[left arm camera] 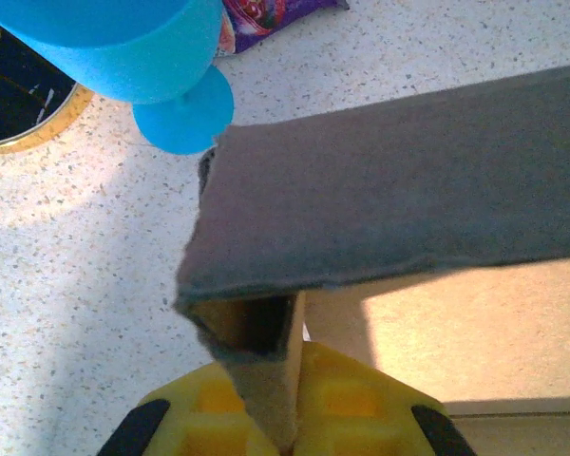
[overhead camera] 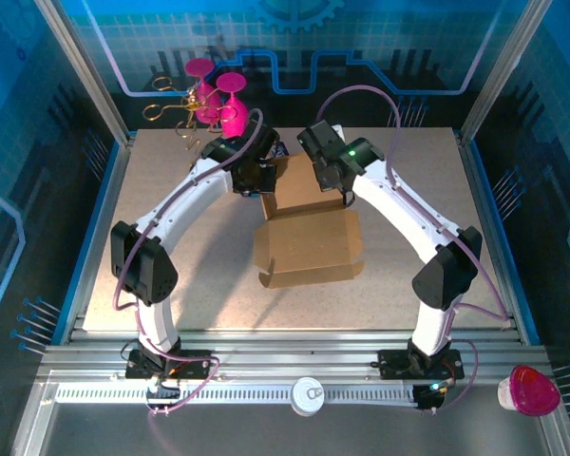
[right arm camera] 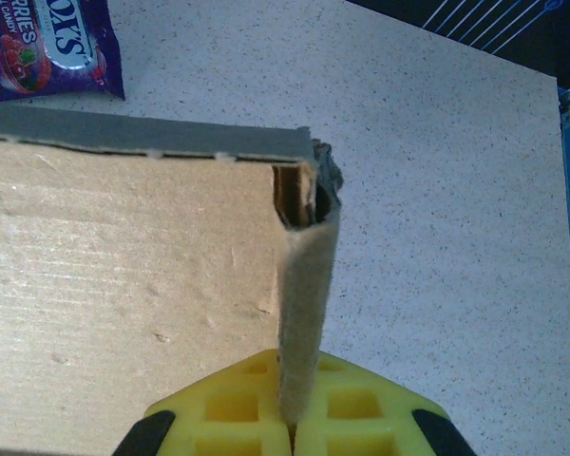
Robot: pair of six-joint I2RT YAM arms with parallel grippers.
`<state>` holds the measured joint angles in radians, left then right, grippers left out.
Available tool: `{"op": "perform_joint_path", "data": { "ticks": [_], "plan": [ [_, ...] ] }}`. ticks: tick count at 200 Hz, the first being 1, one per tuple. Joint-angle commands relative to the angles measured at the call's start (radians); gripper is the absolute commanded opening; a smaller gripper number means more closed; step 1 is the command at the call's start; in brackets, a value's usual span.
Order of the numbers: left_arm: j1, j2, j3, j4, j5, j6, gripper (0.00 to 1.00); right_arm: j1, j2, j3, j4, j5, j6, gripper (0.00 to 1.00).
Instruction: Fold the paper box
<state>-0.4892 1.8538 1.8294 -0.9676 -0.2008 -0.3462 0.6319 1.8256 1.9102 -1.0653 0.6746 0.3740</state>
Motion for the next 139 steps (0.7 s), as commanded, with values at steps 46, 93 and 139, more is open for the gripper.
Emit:
{"op": "perform_joint_path", "data": {
  "ticks": [46, 93, 139],
  "plan": [
    [-0.027, 0.007, 0.074, -0.087, -0.187, -0.005, 0.00, 0.002, -0.033, -0.001, -0.006, 0.001, 0.011, 0.00],
    [-0.030, 0.002, 0.106, -0.094, -0.165, -0.019, 0.00, 0.003, -0.043, -0.030, 0.011, 0.017, 0.018, 0.00],
    [-0.030, 0.013, 0.141, -0.104, -0.133, -0.028, 0.00, -0.003, -0.052, -0.056, 0.028, 0.024, 0.017, 0.00]
  ]
}}
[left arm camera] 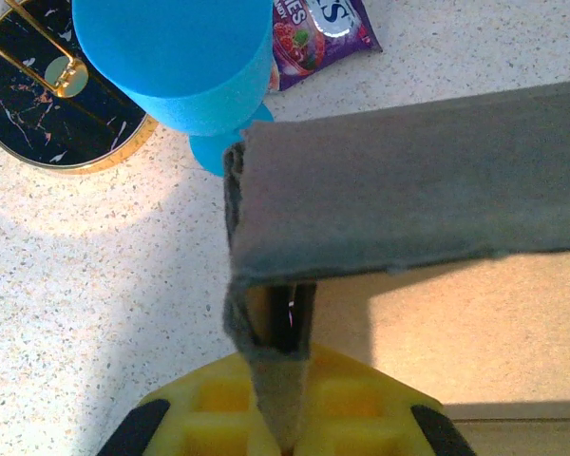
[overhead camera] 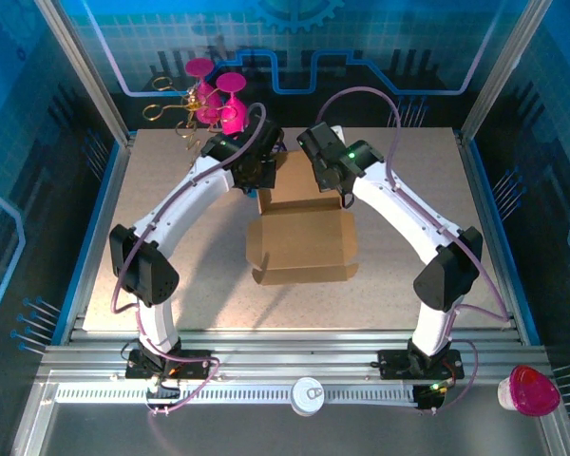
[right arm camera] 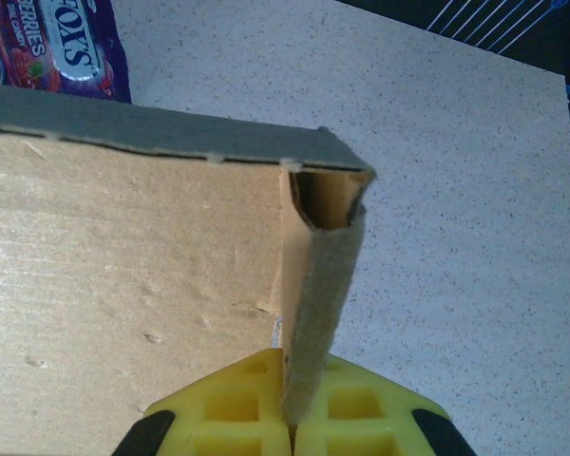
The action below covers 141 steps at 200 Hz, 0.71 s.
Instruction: Fold the paper box
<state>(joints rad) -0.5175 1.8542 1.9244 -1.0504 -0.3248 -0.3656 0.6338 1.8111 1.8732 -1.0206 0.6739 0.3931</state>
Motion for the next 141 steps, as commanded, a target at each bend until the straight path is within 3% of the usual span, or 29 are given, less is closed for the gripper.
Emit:
{"op": "perform_joint_path", "data": {
  "ticks": [1, 38, 93, 141],
  "plan": [
    [-0.002, 0.013, 0.046, -0.022, -0.008, -0.009, 0.00, -0.005, -0.037, -0.020, -0.017, 0.025, -0.002, 0.00],
    [-0.002, 0.014, 0.061, -0.025, 0.015, -0.017, 0.00, -0.014, -0.052, -0.041, -0.003, 0.007, 0.010, 0.00],
    [-0.001, -0.017, 0.088, -0.027, 0.103, -0.066, 0.48, -0.053, -0.098, -0.103, 0.030, -0.035, 0.032, 0.00],
    [0.000, -0.057, 0.129, -0.046, 0.175, -0.154, 0.62, -0.131, -0.150, -0.196, 0.044, -0.072, 0.058, 0.00]
  ]
}}
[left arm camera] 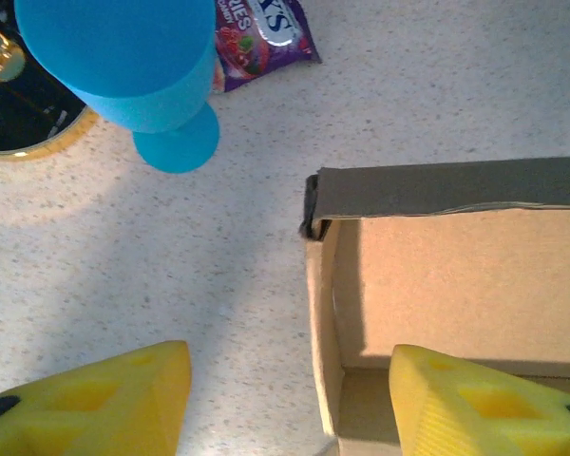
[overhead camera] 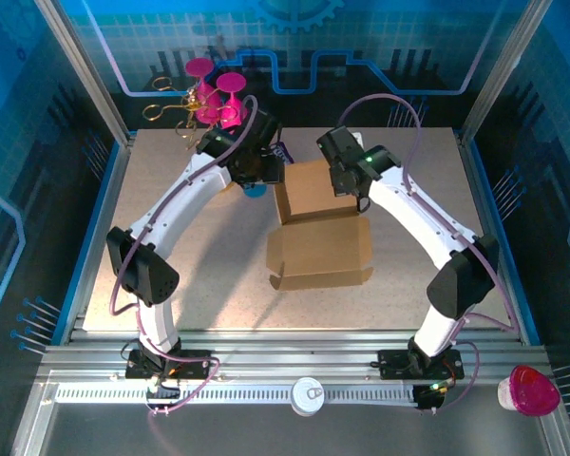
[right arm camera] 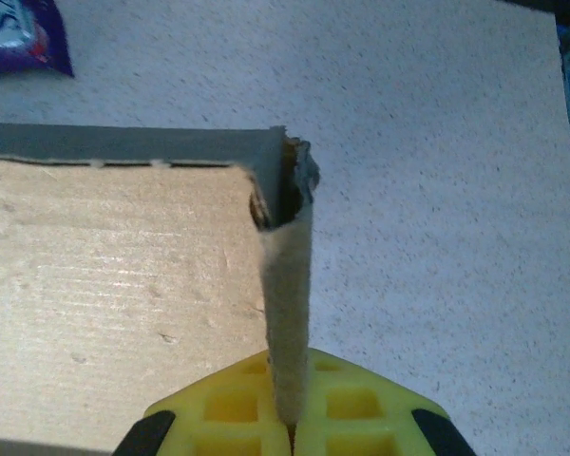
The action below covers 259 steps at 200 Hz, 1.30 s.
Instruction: Fold the paper box
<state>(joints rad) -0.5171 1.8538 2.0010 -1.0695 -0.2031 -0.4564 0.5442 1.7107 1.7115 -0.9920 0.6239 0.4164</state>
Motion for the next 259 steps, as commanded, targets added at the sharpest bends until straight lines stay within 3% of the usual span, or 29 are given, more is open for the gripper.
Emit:
{"op": "perform_joint_path", "data": {
  "ticks": [1, 14, 50, 92, 127, 151, 181, 259],
  "plan": [
    [-0.001, -0.057, 0.053, -0.027, 0.054, -0.064, 0.62, -0.043, -0.050, -0.036, 0.016, -0.022, 0.035, 0.00],
    [-0.001, -0.075, 0.051, -0.028, 0.060, -0.087, 0.66, -0.069, -0.064, -0.058, 0.019, -0.027, 0.044, 0.00],
    [-0.011, -0.172, -0.004, -0.027, 0.059, -0.189, 0.64, -0.190, -0.105, -0.130, 0.027, -0.078, 0.124, 0.00],
    [-0.048, -0.347, -0.222, 0.047, 0.110, -0.380, 0.60, -0.388, -0.178, -0.276, 0.077, -0.221, 0.320, 0.00],
    [-0.139, -0.435, -0.387, 0.139, 0.171, -0.533, 0.62, -0.512, -0.201, -0.384, 0.125, -0.359, 0.529, 0.00],
    [-0.206, -0.439, -0.451, 0.195, 0.183, -0.631, 0.63, -0.545, -0.204, -0.447, 0.146, -0.413, 0.672, 0.00],
    [-0.228, -0.384, -0.446, 0.206, 0.187, -0.673, 0.63, -0.544, -0.211, -0.526, 0.202, -0.462, 0.809, 0.00],
    [-0.256, -0.230, -0.399, 0.248, 0.166, -0.602, 0.66, -0.522, -0.216, -0.567, 0.218, -0.478, 0.872, 0.00]
  ]
}}
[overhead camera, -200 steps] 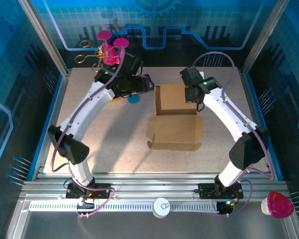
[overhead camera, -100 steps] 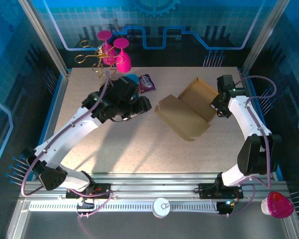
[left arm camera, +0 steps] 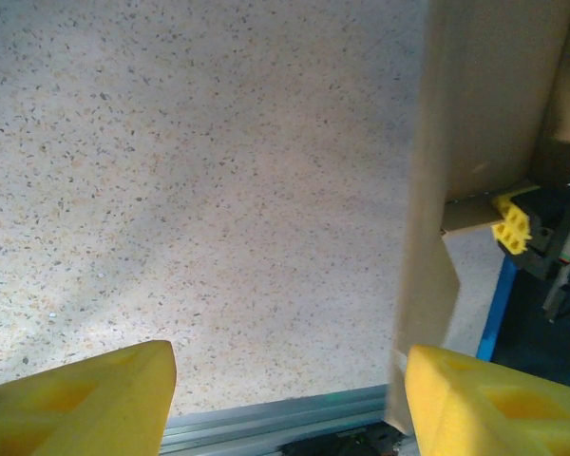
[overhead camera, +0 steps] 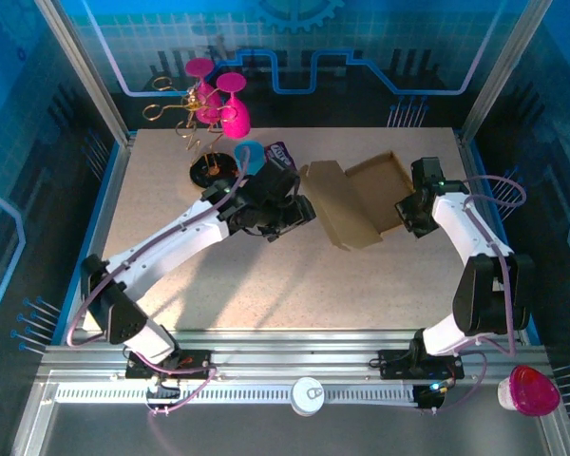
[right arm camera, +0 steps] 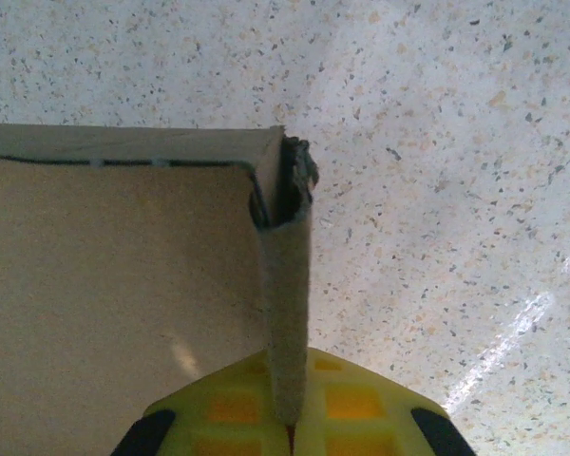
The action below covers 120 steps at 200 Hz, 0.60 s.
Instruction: Fold the paper box
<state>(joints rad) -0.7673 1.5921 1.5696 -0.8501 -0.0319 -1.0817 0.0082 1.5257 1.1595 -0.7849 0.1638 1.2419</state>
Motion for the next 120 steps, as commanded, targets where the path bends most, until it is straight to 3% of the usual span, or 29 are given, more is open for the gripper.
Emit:
{"op": "perform_joint_path", "data": {
  "ticks": [1, 72, 120],
  "plan": [
    [-0.007, 0.034, 0.034, 0.030, -0.006, 0.024, 0.66, 0.014, -0.031, -0.015, 0.011, -0.018, 0.046, 0.00],
    [-0.012, 0.109, 0.114, 0.034, -0.070, 0.053, 0.67, 0.040, -0.050, -0.044, 0.019, -0.018, 0.049, 0.00],
    [-0.012, 0.154, 0.127, 0.044, -0.065, 0.071, 0.51, 0.054, -0.059, -0.053, 0.024, -0.024, 0.058, 0.00]
  ]
}}
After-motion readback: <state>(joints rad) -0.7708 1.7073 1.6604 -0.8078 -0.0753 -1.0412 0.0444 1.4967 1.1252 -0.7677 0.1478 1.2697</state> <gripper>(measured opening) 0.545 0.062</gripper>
